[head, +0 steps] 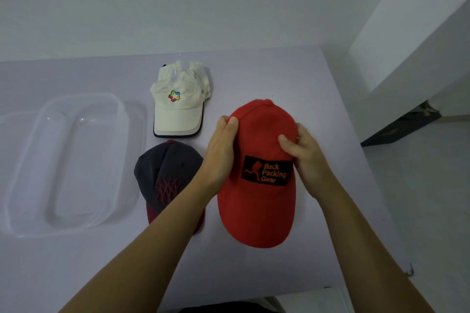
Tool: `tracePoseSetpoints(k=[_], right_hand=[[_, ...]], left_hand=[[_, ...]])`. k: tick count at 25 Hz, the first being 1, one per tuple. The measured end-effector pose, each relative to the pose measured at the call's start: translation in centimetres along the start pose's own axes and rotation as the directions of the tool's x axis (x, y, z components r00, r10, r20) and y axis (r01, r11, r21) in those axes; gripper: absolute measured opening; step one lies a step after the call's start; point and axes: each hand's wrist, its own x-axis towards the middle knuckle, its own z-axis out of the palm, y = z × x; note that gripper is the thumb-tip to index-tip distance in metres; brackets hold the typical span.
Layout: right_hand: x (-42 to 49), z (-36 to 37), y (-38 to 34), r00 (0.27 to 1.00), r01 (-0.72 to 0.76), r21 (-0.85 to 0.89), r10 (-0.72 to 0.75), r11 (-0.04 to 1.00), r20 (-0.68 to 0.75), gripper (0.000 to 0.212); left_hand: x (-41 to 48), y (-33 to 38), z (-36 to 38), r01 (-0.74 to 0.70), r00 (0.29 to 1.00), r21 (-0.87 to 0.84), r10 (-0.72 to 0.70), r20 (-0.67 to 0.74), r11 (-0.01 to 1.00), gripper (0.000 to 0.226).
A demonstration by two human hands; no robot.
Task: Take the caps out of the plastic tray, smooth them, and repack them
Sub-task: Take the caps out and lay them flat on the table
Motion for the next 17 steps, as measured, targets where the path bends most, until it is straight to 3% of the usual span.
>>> tracePoseSetpoints(k=[2, 3, 6, 9, 14, 17], right_hand=[[0.9, -0.6, 1.1, 0.998, -0.023, 0.125, 0.03, 0.992, -0.056, 0.016], [1.3, -0.8, 2.0, 0.995, -0.049, 0.106, 0.057, 0.993, -0.077, 0.019], [2.3, -0.7, 5.5, 0.975, -0.158, -0.153, 0.129, 0.976, -0.18, 0.02], [3.3, -1.1, 7.7, 0.969, -0.207, -0.362, 0.14, 0.909, -0.202, 0.013], [4.2, -3.1, 8.6, 0.97, -0.242, -0.552, 0.186, 0.798, -0.157, 0.054], [3.8, -5.0, 9.3, 0.975, -0.221, -0.605, 0.196, 0.765, -0.108, 0.042]], left_hand=[[0.2, -0.8, -0.1, 0.059, 0.998, 0.208, -0.055, -0.024, 0.976, 0.031], [0.4, -1.4, -0.1, 0.089, 0.996, 0.3, -0.085, -0.027, 0.95, 0.031], [1.2, -4.8, 0.0, 0.165, 0.986, 0.471, -0.158, -0.056, 0.866, 0.03], [1.7, -7.9, -0.4, 0.231, 0.972, 0.53, -0.212, -0.098, 0.816, 0.029], [2.7, -9.4, -0.8, 0.206, 0.978, 0.578, -0.139, -0.158, 0.79, 0.024], [3.0, -9.3, -0.8, 0.238, 0.967, 0.543, -0.144, -0.211, 0.805, 0.025]])
